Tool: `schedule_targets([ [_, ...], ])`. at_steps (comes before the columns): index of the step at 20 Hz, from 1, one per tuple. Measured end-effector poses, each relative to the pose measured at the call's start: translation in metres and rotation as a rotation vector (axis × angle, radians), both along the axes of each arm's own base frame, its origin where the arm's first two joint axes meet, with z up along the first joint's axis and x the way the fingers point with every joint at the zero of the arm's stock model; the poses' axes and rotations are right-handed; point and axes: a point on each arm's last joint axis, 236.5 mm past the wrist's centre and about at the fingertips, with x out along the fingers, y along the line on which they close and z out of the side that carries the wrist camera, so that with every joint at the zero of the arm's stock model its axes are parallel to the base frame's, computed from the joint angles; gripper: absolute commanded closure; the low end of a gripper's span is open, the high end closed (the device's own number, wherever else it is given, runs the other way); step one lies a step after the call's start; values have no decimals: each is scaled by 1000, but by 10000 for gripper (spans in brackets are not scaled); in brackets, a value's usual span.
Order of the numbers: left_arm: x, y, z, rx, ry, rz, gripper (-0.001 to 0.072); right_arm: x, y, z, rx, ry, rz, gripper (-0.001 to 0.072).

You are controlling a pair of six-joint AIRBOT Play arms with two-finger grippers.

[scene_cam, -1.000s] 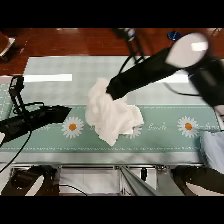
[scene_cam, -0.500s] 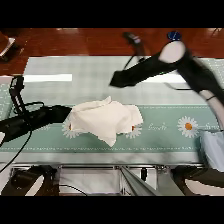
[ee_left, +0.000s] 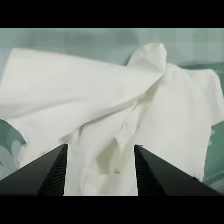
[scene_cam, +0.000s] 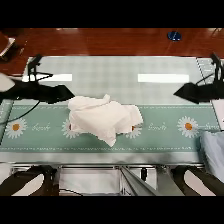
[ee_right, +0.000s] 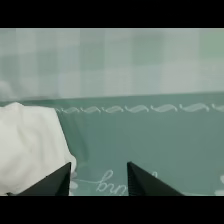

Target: Fold the shirts.

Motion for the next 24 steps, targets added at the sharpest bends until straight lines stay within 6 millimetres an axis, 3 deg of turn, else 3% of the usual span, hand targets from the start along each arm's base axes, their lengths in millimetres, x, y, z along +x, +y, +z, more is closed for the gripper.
schedule_targets([
  [3,13,4,-41,63,166,-110,198,-32,4,-37,41,77,-22,305],
  [6,18,27,-72,150,272,-137,198,-53,10,-60,68,134,-28,305],
  [10,23,51,-91,140,347,-85,198,-62,11,-73,76,153,-41,305],
  [13,11,56,-109,83,446,-59,198,-62,11,-76,75,150,-52,305],
  [17,-3,43,-131,4,540,-41,198,-61,10,-77,75,150,-59,305],
  [21,2,17,-141,-94,554,-6,200,-62,10,-78,77,153,-62,305],
  [22,6,11,-143,-110,543,2,220,-62,10,-78,77,153,-62,305],
  [24,20,4,-149,-119,493,30,654,-64,12,-79,83,162,-64,305],
])
